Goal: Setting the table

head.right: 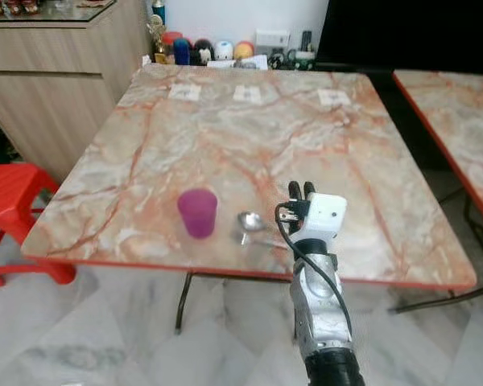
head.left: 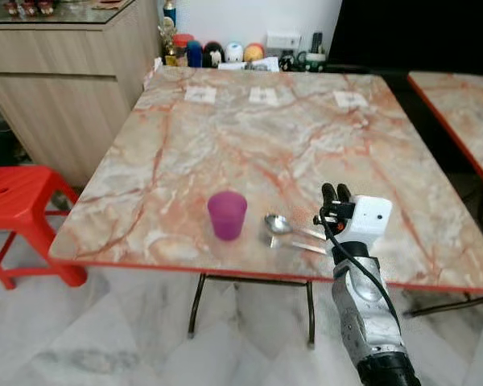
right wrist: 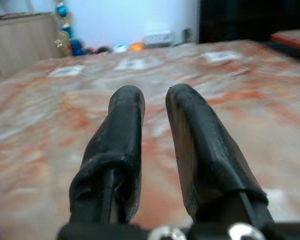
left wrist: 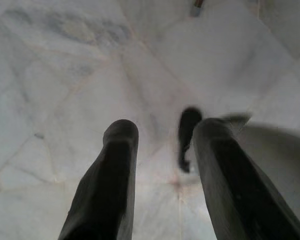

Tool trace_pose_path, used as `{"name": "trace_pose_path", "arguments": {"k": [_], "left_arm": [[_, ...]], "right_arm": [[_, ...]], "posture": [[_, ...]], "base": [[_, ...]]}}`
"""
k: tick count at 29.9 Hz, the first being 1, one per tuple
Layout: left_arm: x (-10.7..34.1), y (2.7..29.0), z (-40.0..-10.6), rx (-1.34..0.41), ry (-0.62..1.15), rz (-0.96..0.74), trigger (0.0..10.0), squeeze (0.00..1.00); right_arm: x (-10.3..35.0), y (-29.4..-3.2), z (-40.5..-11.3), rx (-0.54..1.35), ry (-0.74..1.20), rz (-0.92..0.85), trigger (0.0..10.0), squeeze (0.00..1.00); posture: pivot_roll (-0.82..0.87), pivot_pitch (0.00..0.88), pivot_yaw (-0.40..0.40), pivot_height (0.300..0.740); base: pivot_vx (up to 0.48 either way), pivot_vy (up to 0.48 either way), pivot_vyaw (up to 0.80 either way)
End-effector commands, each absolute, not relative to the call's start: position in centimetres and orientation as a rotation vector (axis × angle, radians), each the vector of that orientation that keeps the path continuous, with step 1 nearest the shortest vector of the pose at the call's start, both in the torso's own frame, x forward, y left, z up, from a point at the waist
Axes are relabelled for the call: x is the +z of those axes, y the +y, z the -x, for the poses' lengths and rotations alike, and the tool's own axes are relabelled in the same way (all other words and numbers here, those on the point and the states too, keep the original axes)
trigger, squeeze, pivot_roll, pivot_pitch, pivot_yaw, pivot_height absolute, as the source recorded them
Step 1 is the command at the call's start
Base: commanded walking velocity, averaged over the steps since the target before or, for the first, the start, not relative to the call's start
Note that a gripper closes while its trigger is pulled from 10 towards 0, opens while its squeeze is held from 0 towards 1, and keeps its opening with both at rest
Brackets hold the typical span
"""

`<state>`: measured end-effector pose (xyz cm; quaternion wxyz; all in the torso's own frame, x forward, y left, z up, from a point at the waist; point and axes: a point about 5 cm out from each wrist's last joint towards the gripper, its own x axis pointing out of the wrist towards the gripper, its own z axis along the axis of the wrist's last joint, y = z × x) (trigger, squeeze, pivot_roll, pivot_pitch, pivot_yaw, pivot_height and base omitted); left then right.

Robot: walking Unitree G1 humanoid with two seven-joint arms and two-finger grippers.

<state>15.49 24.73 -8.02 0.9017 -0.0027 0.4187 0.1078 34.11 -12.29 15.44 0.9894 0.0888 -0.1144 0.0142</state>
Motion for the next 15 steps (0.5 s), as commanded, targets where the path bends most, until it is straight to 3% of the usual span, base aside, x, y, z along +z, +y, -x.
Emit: {"name": "trace_pose_path", "arguments": {"k": [1, 11, 15], "left_arm": [[-8.4, 25.0, -14.4, 0.238, 0.900, 0.003, 10.0, 0.00], [-8.4, 25.0, -14.4, 0.236, 0.902, -0.002, 10.0, 0.00], [-8.4, 25.0, -14.4, 0.235, 0.902, -0.001, 10.0, 0.00]], "right_arm": [[15.4, -11.8, -34.0, 0.043, -0.230, -0.176, 10.0, 0.00], [15.6, -12.7, -34.3, 0.017, -0.238, -0.161, 10.0, 0.00], [16.3, -14.9, -34.9, -0.026, -0.261, -0.125, 10.0, 0.00]], "posture": [[0.11, 0.160, -0.021, 0.740], [0.11, 0.161, -0.022, 0.740], [0.11, 0.163, -0.024, 0.740]], "base": [[0.000, 0.000, 0.00], [0.000, 0.000, 0.00], [0.000, 0.000, 0.00]]}}
